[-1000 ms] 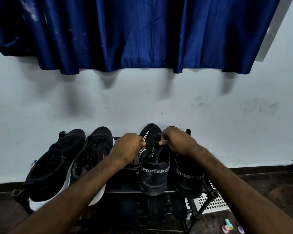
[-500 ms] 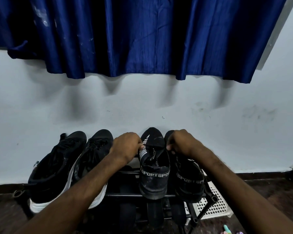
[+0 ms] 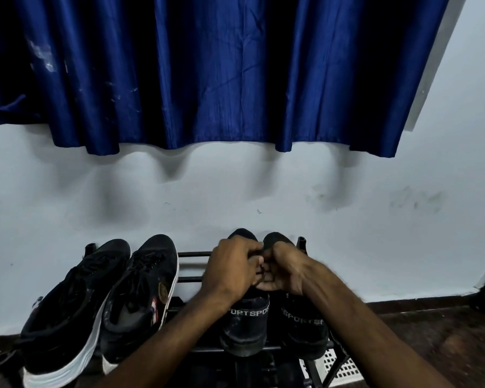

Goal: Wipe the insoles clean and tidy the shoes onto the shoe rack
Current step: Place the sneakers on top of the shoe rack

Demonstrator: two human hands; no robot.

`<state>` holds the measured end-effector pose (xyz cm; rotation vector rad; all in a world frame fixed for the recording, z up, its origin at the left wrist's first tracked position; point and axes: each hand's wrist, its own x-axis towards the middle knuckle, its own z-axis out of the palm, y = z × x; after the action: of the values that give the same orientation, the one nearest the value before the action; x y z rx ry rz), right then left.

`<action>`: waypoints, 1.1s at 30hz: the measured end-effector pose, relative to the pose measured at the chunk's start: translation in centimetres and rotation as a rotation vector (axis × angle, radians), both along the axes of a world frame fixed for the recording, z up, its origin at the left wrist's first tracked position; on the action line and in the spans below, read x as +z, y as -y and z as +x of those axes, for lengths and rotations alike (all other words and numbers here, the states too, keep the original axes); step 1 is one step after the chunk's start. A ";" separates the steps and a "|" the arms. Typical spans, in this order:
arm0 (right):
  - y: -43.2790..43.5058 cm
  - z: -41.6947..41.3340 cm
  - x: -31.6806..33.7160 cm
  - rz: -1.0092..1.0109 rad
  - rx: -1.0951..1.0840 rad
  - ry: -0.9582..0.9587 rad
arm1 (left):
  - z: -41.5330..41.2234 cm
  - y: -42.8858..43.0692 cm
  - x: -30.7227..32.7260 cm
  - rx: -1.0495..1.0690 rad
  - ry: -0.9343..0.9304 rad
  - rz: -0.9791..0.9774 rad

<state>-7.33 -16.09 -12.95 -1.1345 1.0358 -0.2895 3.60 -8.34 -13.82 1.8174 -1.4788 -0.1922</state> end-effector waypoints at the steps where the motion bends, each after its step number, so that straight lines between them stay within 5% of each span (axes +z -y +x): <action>1: 0.0 -0.1 0.0 0.038 -0.022 0.044 | -0.2 -0.2 0.2 -0.006 0.094 0.016; 6: 0.3 -0.7 0.3 0.133 -0.078 0.147 | -0.1 -1.3 0.8 -0.151 0.484 0.108; 9: 0.4 -0.6 -0.6 -0.060 -0.021 0.007 | 0.0 -2.1 1.1 -0.333 0.601 0.195; 12: 0.4 -0.7 -0.9 -0.316 -0.058 -0.101 | 1.0 -2.6 2.5 -0.303 0.420 0.044; 15: 0.5 -1.1 -0.7 -0.366 -0.102 -0.090 | 2.2 -2.2 2.7 -0.117 0.216 -0.136; 23: 0.5 -0.4 -0.6 -0.792 -0.087 -0.339 | 1.6 0.6 -1.3 -0.092 0.519 0.333; 26: -0.5 0.5 -0.3 -0.744 -0.105 -0.252 | 1.5 1.1 -1.6 -0.042 0.578 0.298; 30: -2.5 0.7 -0.8 -0.608 0.075 -0.157 | 3.3 1.5 -0.5 0.028 0.393 0.194; 33: -2.5 0.2 -0.6 -0.866 0.199 -0.363 | 3.8 1.2 0.2 0.058 0.410 0.150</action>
<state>-7.08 -13.55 -13.54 -2.1174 1.1267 -0.3968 7.40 -9.56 -13.60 2.1076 -1.7229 0.1100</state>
